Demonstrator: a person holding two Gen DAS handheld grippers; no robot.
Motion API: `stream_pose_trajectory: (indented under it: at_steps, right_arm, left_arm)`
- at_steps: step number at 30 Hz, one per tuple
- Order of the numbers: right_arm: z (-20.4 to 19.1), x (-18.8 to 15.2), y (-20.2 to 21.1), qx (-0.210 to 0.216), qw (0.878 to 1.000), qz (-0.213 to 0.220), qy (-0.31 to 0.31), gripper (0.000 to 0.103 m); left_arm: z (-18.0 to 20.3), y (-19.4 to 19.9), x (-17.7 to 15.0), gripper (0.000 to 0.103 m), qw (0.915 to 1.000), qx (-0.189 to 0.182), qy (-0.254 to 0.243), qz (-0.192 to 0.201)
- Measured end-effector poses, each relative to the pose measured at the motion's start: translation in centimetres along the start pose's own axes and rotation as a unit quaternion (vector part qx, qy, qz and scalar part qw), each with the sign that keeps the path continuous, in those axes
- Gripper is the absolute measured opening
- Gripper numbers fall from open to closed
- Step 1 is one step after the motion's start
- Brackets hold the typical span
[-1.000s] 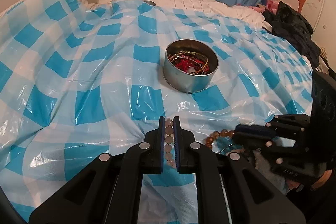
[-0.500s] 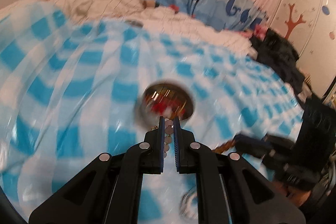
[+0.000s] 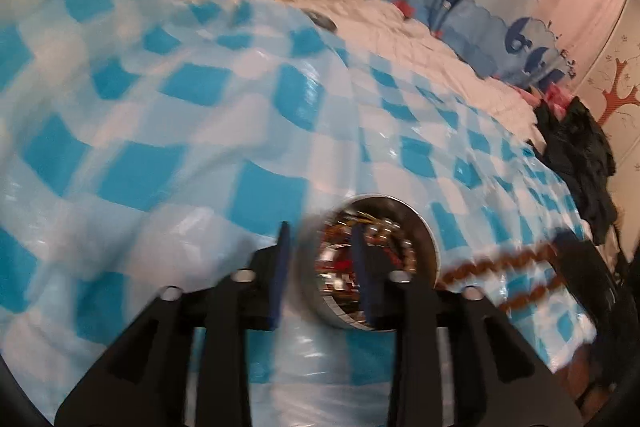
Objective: Organize jewelry
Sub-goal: 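Carry the brown bead bracelet over the tin and open the right tool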
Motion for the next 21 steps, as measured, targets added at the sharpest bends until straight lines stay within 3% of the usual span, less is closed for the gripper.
stream_pose_trajectory:
  at_steps: [2, 3, 4, 5, 9, 15, 18, 21]
  right_arm:
    - [1.7, -0.4, -2.0, -0.042, 0.999, -0.021, 0.003, 0.013]
    - [2.9, -0.7, -2.7, -0.084, 0.996, -0.032, 0.01, 0.03]
    - [3.9, -1.1, -2.9, -0.117, 0.992, -0.04, 0.013, 0.04]
    - [4.8, -1.5, -2.5, -0.136, 0.99, -0.043, 0.007, 0.043]
    - [4.7, -3.8, 1.0, -0.151, 0.987, -0.055, 0.017, 0.043]
    - [4.2, -10.0, 6.6, -0.153, 0.983, -0.104, -0.019, 0.046]
    - [2.8, -12.0, 7.8, -0.155, 0.98, -0.121, -0.005, 0.046]
    - [1.4, -13.8, 8.5, -0.179, 0.974, -0.134, 0.039, 0.047]
  left_arm:
    - [-0.7, 1.0, 0.0, 0.045, 1.0, 0.004, -0.005, 0.006]
    - [-1.0, 1.3, -0.3, 0.045, 0.9999, 0.006, -0.009, 0.003]
    - [-1.2, 1.6, -0.7, 0.045, 0.9999, 0.004, -0.014, -0.004]
    - [-1.2, 1.8, -1.2, 0.046, 0.9997, 0.0, -0.019, -0.014]
    - [0.4, 3.1, -5.0, 0.046, 0.9947, -0.022, -0.082, -0.058]
    - [3.7, 5.8, -12.8, 0.046, 0.9727, -0.068, -0.19, -0.115]
    - [3.9, 6.1, -14.7, 0.046, 0.9668, -0.068, -0.213, -0.124]
    - [3.3, 6.1, -15.1, 0.046, 0.9667, -0.067, -0.212, -0.126]
Point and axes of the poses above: each gripper's, at about its wrist camera, not at the fingertips, and y roughly against the way its jaws point, z to its right, x to its top, the point moved 7 cm from there along -y, roughly the way its jaws point, and after that the axes turned 7 degrees about z, right-handed, at the moved point
